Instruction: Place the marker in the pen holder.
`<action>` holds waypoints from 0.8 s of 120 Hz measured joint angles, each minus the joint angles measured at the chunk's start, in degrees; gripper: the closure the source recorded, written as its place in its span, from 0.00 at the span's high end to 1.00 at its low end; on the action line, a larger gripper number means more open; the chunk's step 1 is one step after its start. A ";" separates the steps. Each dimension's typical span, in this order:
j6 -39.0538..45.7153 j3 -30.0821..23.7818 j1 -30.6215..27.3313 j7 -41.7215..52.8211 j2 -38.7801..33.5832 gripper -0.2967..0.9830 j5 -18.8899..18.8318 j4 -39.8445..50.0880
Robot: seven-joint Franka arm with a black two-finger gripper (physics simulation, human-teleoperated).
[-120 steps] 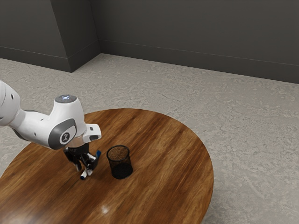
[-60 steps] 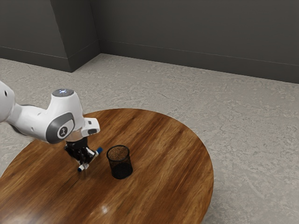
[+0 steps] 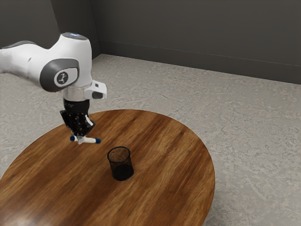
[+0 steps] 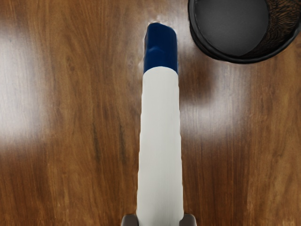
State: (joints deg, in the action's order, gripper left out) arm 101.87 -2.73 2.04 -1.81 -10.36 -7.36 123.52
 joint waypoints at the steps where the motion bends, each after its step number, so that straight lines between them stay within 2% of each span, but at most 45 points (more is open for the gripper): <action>1: -0.51 -0.15 0.00 -0.02 -0.07 0.18 0.03 0.01; 24: -8.88 -5.20 -0.16 -0.47 -2.38 0.18 0.53 0.17; 36: -11.30 -6.18 -0.16 -0.70 -1.83 0.18 0.93 -0.69; 96: -15.89 -13.85 -0.09 -1.67 2.58 0.19 1.38 -8.06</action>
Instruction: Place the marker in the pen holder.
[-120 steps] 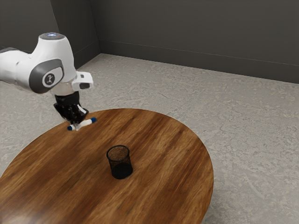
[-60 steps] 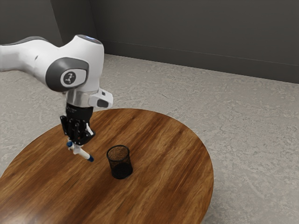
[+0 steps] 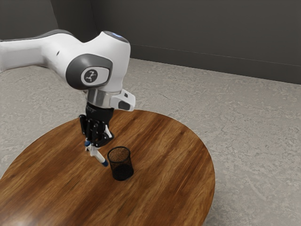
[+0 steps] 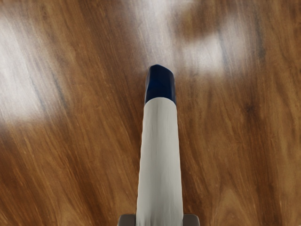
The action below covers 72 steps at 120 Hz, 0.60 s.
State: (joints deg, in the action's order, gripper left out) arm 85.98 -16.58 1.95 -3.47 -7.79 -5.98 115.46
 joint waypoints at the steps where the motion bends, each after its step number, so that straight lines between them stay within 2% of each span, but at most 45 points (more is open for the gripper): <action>1: -0.03 -0.05 0.01 -0.02 0.34 0.19 0.00 -0.28; 40: -0.37 -0.28 0.26 -0.47 10.05 0.19 -0.45 -6.63; 72: -1.77 2.38 -0.54 -0.60 15.86 0.19 -2.18 -13.85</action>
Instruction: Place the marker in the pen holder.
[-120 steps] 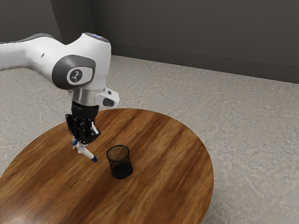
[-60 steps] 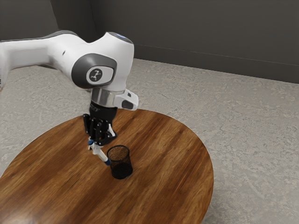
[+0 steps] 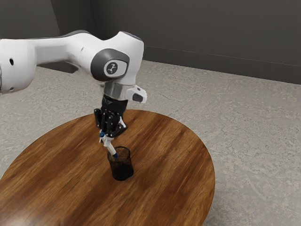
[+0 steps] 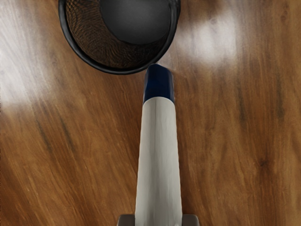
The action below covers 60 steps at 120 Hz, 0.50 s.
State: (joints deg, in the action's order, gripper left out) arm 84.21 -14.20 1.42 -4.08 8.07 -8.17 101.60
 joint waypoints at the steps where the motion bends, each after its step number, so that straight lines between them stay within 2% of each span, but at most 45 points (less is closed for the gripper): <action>1: -0.05 0.07 0.02 0.00 0.29 0.19 -0.06 -0.21; 48: -1.68 2.29 0.22 0.10 8.52 0.19 -1.79 -7.55; 60: -2.01 2.33 0.24 0.10 9.45 0.37 -1.94 -8.12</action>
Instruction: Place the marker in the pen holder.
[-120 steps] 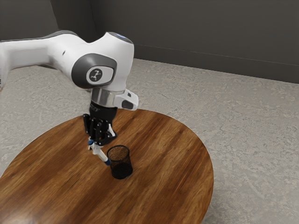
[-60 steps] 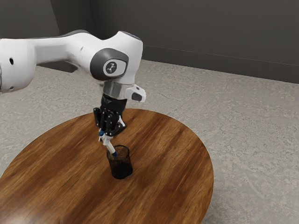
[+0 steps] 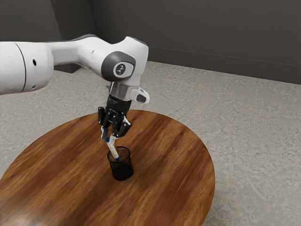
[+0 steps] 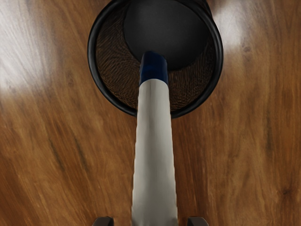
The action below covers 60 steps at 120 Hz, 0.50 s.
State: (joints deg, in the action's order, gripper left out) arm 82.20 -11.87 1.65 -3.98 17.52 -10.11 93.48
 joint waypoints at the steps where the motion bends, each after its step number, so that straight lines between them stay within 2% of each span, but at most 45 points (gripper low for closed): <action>1: -0.02 0.00 0.00 0.00 0.03 0.38 -0.02 -0.02; 17: -0.32 0.09 0.03 -0.01 0.16 0.56 -0.23 -0.16; 28: -0.73 0.35 0.00 -0.07 -0.05 0.63 -0.28 -1.63; 38: -1.16 0.50 0.02 -0.24 -0.94 0.68 -0.20 -7.38; 44: -0.15 2.92 0.17 -0.16 -2.36 0.70 0.36 -9.18; 50: 1.84 5.41 0.19 0.17 -6.95 0.71 1.14 -6.97; 60: 4.27 13.98 1.96 0.69 -11.17 0.73 3.76 -5.02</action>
State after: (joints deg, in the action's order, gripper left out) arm 86.46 2.10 3.61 -3.29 6.35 -6.35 88.46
